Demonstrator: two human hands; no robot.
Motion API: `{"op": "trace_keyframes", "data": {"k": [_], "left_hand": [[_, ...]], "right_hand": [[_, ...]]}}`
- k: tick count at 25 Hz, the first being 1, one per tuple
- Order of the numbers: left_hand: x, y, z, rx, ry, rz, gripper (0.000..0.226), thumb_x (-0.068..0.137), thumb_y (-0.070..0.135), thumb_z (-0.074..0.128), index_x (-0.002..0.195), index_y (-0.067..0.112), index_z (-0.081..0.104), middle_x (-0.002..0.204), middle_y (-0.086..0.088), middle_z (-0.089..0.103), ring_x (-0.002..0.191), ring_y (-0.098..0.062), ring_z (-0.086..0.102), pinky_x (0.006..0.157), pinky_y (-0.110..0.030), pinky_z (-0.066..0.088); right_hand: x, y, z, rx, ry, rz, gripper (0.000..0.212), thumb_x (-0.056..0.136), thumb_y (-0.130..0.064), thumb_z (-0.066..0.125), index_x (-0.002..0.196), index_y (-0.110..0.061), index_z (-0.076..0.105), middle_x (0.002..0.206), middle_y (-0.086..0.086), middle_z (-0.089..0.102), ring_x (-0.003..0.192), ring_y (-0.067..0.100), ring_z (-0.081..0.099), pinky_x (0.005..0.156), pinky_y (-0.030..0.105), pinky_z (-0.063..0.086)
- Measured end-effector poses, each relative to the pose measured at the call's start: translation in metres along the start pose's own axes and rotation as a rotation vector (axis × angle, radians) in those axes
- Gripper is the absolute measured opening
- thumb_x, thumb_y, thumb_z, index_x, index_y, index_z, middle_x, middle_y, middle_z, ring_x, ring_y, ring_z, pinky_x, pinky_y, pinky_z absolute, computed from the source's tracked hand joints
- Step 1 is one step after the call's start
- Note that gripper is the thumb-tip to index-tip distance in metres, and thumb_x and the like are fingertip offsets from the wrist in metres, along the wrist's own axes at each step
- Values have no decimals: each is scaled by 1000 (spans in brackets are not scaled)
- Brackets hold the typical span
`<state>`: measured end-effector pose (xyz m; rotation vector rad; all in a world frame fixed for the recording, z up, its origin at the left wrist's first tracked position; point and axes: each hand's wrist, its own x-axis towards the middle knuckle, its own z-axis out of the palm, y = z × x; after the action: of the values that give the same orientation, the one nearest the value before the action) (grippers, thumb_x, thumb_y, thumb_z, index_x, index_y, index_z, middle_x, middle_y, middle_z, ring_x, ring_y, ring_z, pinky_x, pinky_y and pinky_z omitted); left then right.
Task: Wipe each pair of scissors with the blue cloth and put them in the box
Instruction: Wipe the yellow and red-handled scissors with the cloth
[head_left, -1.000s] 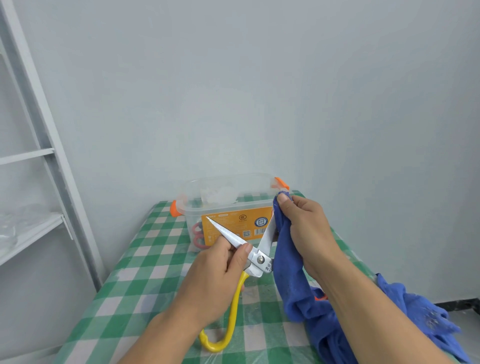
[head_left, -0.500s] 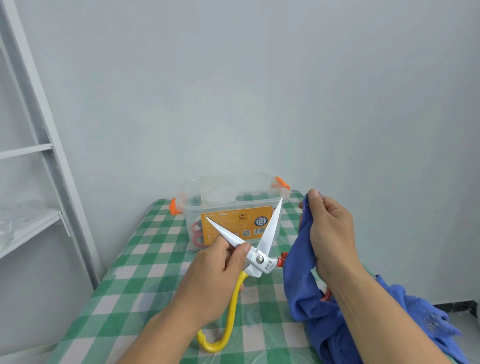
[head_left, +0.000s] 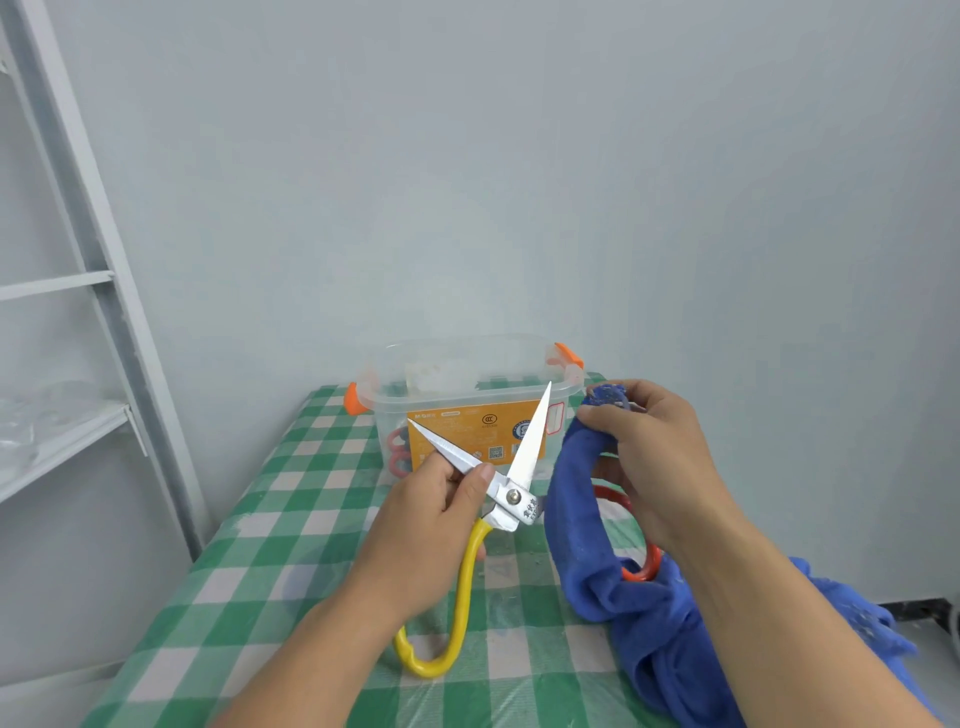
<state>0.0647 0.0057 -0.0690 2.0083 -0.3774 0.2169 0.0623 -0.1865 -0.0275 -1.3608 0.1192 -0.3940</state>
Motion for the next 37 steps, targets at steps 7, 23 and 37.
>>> {"op": "trace_keyframes", "data": {"k": [7,23,37], "left_hand": [[1,1,-2,8,-7,-3,28,103,35,49,83,17,53,51,16,59,54,-13,67,59,-32,48],[2,-2,-3,11,-32,22,28,103,35,49,87,13,56,51,16,58,53,-13,67,63,-40,53],[8,-11,-10,55,-9,25,33,102,39,51,86,11,56,50,11,48,67,-31,66,60,-40,56]], "right_hand": [[-3,-4,-10,-535,-20,-81,43,84,-6,73,121,-23,59,123,8,56,98,22,66,64,28,57],[-13,-11,-24,-334,153,-148,19,89,-2,57,84,-18,65,83,15,70,70,31,66,66,45,57],[-18,28,14,-1047,-256,-830,17,84,-19,63,98,-28,69,88,-18,62,85,9,53,70,31,46]]}}
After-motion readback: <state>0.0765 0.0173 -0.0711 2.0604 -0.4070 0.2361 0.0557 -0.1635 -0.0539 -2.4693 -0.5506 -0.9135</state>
